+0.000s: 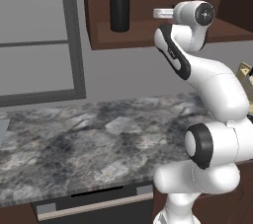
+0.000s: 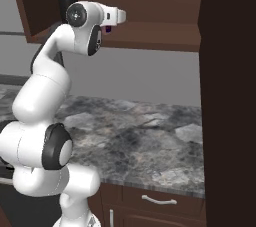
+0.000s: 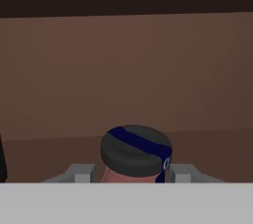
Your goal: Sort all alcoholic drinks to one cabinet, and non-alcoholic drinks to the other.
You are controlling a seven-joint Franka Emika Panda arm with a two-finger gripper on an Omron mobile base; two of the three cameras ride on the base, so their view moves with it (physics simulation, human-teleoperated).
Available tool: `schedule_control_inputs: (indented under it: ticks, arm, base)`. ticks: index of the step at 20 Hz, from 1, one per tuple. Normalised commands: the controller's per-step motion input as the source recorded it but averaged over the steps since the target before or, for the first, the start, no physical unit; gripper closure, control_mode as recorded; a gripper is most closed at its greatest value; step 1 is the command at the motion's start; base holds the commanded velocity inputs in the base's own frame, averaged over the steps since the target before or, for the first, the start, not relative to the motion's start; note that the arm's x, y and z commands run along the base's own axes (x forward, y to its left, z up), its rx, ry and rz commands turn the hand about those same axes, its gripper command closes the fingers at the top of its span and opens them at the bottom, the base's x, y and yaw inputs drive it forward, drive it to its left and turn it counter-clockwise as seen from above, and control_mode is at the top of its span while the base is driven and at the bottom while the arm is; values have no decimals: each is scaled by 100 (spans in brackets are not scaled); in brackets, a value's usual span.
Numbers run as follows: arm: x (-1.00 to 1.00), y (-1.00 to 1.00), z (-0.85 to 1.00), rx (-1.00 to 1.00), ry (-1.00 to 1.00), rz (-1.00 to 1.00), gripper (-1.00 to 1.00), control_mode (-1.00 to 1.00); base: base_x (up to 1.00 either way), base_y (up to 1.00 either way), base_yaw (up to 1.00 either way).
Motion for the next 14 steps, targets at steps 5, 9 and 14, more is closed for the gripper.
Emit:
schedule_control_inputs:
  ticks: [5,9,14]
  arm:
    - [10,0,-9,-1,0,0,100,-100]
    - [8,0,-10,-1,0,0,100,-100]
    - [13,0,-12,0,0,0,100,-100]
  base:
    - [0,0,0]
    - [0,0,0]
    - [0,0,0]
